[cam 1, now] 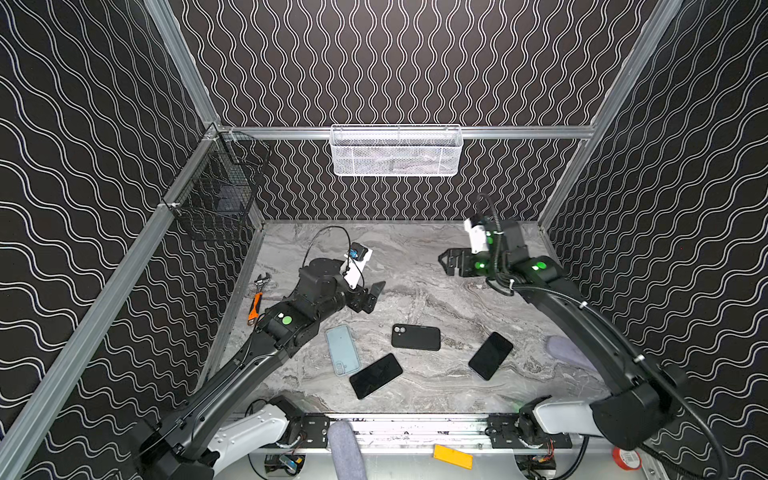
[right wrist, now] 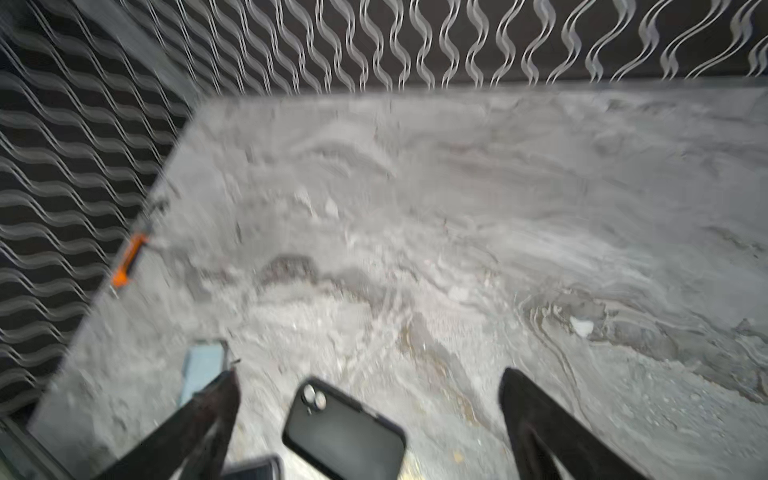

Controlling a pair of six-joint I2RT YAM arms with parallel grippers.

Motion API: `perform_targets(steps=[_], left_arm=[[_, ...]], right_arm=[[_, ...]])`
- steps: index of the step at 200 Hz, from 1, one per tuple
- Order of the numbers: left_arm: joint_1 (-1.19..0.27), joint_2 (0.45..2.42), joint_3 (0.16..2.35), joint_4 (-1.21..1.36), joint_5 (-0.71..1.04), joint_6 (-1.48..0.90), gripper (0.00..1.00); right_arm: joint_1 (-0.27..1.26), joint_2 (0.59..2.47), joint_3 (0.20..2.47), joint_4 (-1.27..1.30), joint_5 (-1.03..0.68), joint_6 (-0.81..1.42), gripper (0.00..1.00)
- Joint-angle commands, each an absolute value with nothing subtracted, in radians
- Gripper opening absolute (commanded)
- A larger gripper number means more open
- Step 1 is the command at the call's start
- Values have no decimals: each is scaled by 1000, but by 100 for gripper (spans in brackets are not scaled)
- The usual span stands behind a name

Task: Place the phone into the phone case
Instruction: 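Reach the right gripper to the black case while the left arm rises, then grasp the black phone case edge with the right gripper and lift it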

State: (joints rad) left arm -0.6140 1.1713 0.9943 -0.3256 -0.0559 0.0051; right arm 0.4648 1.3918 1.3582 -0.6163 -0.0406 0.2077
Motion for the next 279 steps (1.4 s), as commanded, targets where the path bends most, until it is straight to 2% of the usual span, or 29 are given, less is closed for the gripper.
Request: perform_targets(steps=[1,27,46,69,134,169,186,279], left_arm=[[-617,1169,998,-337,-226,20,96],[-611,1169,997,-359,-392,-24,98],[-610,1155,987,-350,-440,-38,97],[-608,1124,975,-336,-434,-43,99],[-607,1140,965,-347,-446,-59,99],[-604,1148,961,-345,-457,-68,98],[-599,1151,969,-354,-462,-78,99],[-576,1138,963,-354,-501,-100,99]], right_arm=[[489,1432,1367,-793,12,122,100],[507,1433,1287,-727,-63,94,99],[527,1455,1234,-675,-113,93,98],[563,1517,1197,-621,-152,81,97],[699,1716,1232,-622,-104,22,99],[718,1775,1245,-605,-84,12,98],[726,1804,1254,-601,-81,8,95],[764,1870,1252,-608,-22,5,53]])
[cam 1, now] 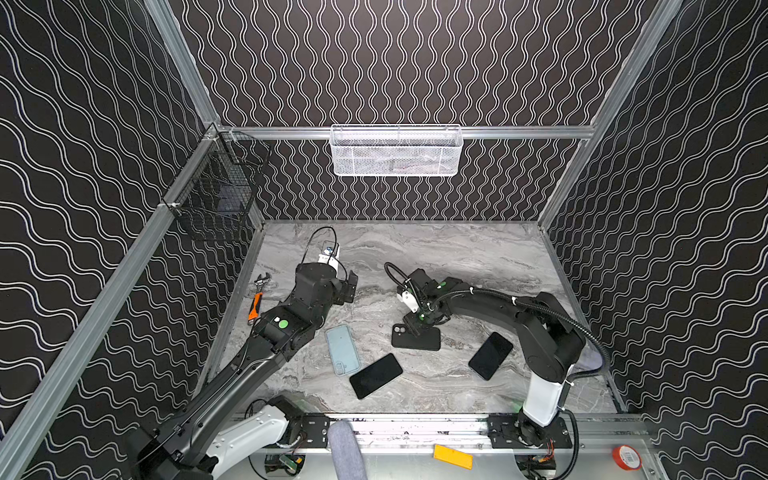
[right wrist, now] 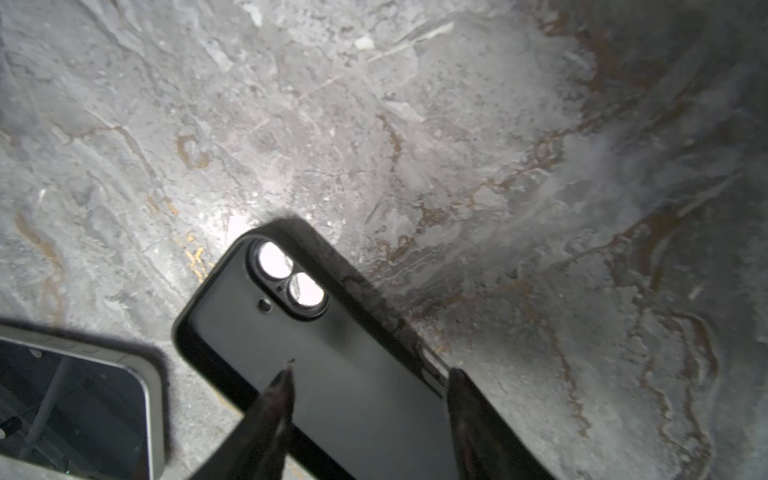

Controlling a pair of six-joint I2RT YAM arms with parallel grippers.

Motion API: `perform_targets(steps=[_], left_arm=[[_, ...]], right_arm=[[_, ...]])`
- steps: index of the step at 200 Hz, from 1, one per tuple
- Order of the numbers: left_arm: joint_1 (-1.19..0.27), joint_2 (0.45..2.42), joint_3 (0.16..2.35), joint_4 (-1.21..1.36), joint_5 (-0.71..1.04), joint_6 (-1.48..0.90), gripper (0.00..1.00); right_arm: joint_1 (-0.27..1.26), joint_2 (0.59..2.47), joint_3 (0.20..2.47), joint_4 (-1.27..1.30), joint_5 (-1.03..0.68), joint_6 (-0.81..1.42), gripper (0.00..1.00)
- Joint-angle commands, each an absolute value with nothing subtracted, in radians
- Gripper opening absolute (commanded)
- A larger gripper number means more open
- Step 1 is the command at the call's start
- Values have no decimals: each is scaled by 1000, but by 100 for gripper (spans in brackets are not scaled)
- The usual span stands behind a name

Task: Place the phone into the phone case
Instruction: 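Grasp the black phone case edge with the right gripper and lift it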

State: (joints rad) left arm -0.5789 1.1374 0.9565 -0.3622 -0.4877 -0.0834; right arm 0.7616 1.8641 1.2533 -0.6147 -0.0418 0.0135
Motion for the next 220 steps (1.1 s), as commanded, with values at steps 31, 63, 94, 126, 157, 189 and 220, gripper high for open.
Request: perform_targets(steps=[31,63,94,126,157,189,220], left_arm=[[-575,1139,965,-357,-509,-105,99],[-572,1140,964,-356,-508,-109,99],[-568,1150,969,-364,-503,-114,99],[-567,1150,970,-366,-504,-117,99],[-566,1150,970,-366,-502,-117,99],[-565,1150,969,-367,-505,-120,99],[-564,1150,971,-367,-503,-126,99]], right_arm=[[765,1878,1242,-588,-21,14,46],[764,1876,1220,-565,-22,21,37],[764,1872,1206,-555,-16,30,24],[763,1863,1196,-547,2,34,14],[762,1850,1202,-550,39,47,6],[756,1822,1239,-565,78,78,0],[720,1793,1276,-580,58,142,0]])
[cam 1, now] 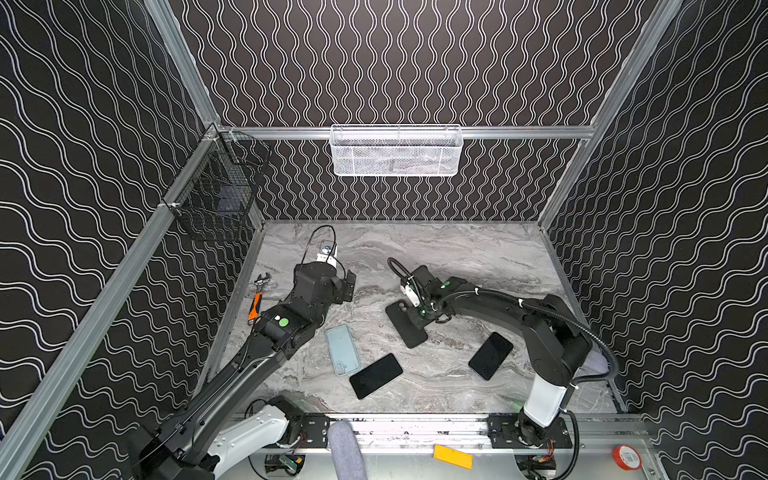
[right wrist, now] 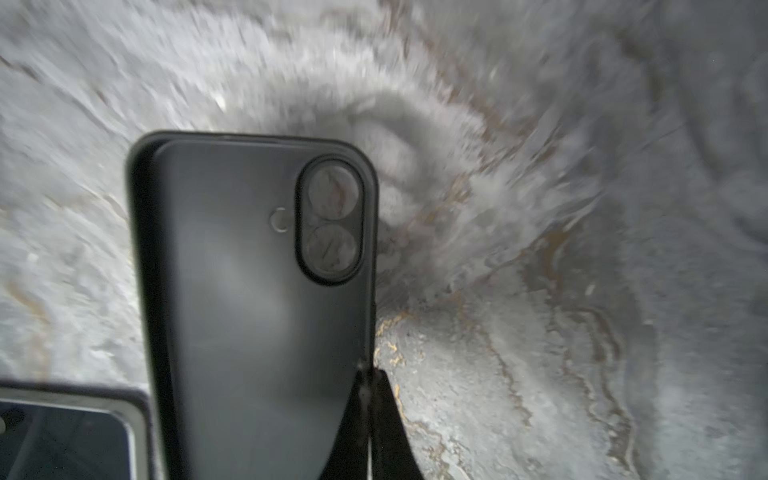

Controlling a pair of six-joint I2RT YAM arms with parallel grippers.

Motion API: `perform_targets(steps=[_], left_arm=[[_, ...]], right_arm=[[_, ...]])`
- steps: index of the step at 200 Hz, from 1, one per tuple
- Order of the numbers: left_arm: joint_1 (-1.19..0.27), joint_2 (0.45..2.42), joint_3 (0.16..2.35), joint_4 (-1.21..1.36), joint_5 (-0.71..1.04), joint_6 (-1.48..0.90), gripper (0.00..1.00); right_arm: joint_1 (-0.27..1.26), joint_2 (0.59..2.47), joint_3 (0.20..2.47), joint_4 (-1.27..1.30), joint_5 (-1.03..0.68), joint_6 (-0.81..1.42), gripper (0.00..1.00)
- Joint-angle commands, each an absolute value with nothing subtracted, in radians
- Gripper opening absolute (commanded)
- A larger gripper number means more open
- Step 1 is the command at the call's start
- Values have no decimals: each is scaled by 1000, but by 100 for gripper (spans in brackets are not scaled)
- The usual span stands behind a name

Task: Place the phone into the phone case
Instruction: 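Grasp the black phone case edge with the right gripper and lift it, then set the black case down farther from the robot and open the right gripper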

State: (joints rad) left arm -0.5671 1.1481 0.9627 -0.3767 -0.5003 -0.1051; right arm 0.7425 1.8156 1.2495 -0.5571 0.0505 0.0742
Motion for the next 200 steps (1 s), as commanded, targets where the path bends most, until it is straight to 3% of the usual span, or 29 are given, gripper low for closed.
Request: perform_targets(steps=[1,42,101,200], left_arm=[[-563,1150,970,-367,-502,-127,99],[-556,1149,968,-365,-496,-136,99],[-550,1154,976,-374,-491,-146,99],[-549,1139,976,-379,-492,-149,98]], right_arm=[[717,1792,1278,-582,57,147,0],[645,1784,1318,-626,91,374,0],[657,1807,1303,-606,134,721,0],[713,1849,1304,-655,245,734,0]])
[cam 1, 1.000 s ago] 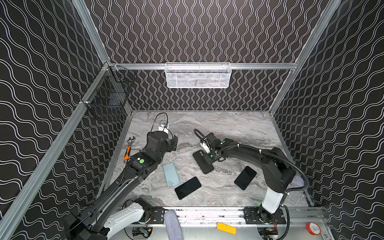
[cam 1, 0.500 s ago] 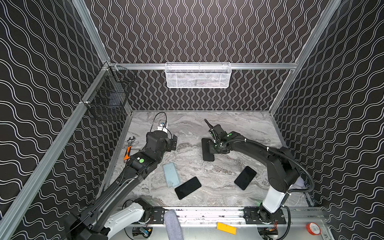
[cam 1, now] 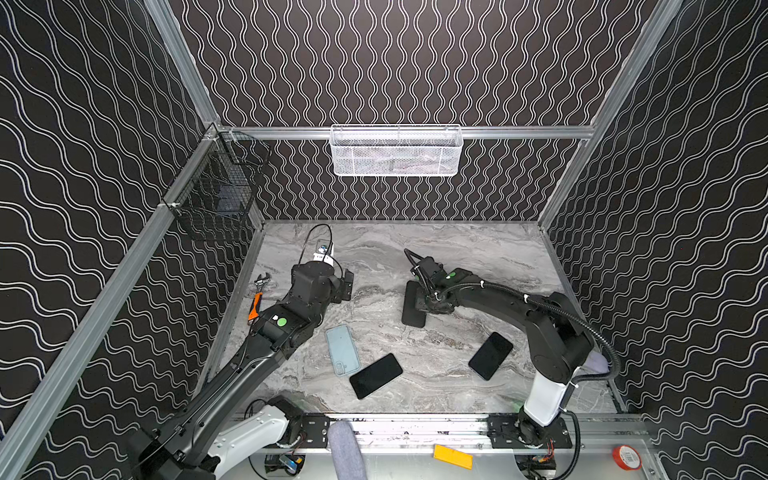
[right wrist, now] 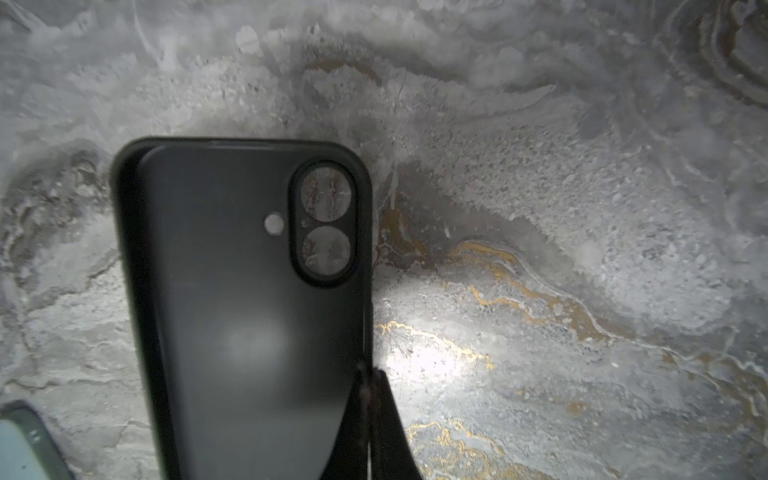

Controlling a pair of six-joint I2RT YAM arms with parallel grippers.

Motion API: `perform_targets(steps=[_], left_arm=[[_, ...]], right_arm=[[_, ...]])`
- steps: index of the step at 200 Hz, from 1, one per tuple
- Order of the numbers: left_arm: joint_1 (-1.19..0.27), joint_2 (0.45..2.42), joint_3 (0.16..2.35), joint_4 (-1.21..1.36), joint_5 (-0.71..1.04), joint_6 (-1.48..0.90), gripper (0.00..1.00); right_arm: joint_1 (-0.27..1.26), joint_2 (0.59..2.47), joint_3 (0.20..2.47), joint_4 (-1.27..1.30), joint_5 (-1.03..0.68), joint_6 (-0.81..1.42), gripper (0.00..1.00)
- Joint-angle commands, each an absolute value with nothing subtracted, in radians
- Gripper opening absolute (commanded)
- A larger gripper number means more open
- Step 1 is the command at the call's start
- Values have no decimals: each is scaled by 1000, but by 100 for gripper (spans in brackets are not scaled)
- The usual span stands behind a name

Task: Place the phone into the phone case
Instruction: 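Set the black case down farther from the robot and open the right gripper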

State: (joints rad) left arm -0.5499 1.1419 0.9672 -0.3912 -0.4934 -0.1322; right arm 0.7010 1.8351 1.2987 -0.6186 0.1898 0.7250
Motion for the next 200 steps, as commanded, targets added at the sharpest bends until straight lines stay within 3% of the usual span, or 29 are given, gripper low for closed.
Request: perform_targets(steps=[1,200], left_arm=[[-549,1140,976,-379,-490,-149,99],[-515,1167,987,-384,-445,-196,99]], right_arm=[[712,1850,1304,-656,245,734,0],[761,1943,1331,-638,297,670,2]])
